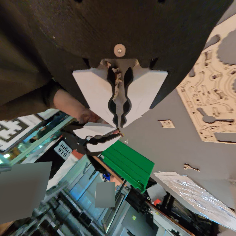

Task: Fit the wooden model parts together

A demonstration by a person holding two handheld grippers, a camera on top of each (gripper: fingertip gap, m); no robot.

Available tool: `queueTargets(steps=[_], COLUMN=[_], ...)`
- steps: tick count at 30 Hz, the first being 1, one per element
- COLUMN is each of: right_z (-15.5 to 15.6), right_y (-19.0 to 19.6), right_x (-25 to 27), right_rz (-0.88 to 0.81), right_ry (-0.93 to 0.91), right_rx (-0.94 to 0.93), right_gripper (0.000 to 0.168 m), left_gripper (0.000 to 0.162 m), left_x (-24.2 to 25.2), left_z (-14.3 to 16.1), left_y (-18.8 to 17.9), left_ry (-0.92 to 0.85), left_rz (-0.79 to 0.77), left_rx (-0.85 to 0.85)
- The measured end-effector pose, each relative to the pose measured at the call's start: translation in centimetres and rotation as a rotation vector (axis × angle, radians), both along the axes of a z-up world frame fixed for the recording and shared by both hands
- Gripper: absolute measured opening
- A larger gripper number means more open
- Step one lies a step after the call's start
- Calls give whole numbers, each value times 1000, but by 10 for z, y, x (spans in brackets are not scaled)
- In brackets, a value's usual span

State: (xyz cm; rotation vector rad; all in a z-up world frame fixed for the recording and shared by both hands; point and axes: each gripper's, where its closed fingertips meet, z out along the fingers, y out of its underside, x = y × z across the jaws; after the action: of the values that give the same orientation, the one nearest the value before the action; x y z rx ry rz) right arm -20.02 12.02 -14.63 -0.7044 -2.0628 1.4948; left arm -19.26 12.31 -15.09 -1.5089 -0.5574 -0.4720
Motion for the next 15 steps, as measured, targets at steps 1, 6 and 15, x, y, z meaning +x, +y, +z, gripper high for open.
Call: queueTargets(steps=[1,6,15], right_z=[4,5,5], right_y=[-1,-1,1], right_x=[-1,3,7], right_rz=[-26,-26,9], right_ry=[16,86,116], right_rx=[6,63,62], right_gripper=[8,8,8], left_gripper=[0,6,12], left_x=[2,2,2], left_z=[3,16,12], left_y=[1,-3,-2], left_ry=[-37,-165,-219], left_rz=[-15,-52,-71], left_rx=[34,155,156])
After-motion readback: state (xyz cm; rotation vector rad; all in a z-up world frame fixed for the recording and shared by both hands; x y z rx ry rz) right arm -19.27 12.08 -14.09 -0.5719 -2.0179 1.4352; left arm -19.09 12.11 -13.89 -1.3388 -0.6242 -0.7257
